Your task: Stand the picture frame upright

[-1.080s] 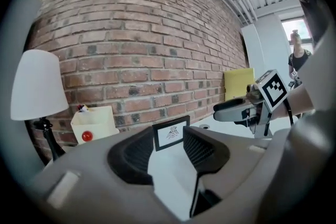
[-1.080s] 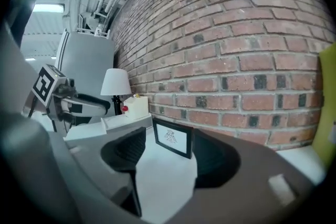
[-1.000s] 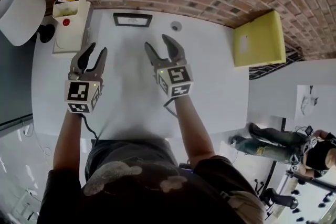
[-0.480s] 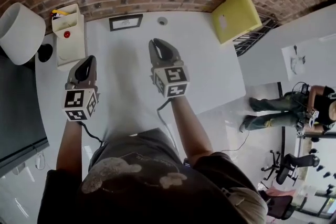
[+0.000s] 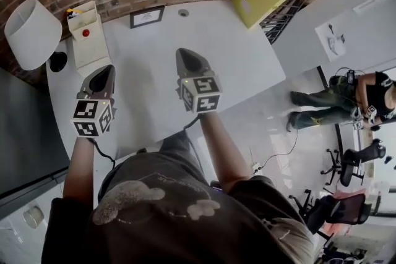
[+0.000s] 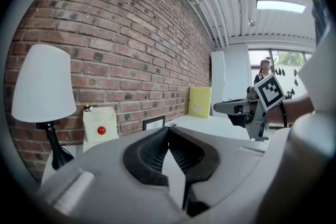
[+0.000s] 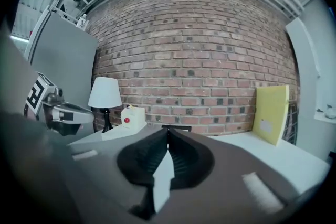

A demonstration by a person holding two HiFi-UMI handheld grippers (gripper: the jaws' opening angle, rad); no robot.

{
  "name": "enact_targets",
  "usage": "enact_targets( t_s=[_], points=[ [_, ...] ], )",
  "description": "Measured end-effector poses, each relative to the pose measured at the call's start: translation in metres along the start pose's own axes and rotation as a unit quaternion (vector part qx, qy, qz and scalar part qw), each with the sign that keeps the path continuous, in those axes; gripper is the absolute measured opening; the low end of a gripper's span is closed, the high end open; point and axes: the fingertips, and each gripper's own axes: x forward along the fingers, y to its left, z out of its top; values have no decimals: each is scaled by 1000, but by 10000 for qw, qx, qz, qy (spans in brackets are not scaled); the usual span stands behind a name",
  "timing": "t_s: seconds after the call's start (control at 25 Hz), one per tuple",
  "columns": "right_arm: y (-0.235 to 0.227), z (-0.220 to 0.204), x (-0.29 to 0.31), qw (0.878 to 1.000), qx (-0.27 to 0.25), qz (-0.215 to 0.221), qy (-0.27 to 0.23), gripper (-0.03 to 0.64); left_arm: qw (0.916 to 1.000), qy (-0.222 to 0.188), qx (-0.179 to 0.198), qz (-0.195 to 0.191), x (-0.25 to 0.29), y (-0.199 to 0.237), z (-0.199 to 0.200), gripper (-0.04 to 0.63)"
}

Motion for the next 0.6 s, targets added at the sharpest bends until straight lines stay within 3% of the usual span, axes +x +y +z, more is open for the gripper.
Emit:
enact_targets(
  t_s=[0.24, 0.6],
  points=[
    [21, -29, -43, 9987, 238, -364, 249, 5, 9984, 278, -9, -492, -24, -21, -23, 11],
    [17, -34, -98, 9969, 304, -703, 179, 5, 9949, 312, 47, -958, -28, -66, -24, 11]
  ],
)
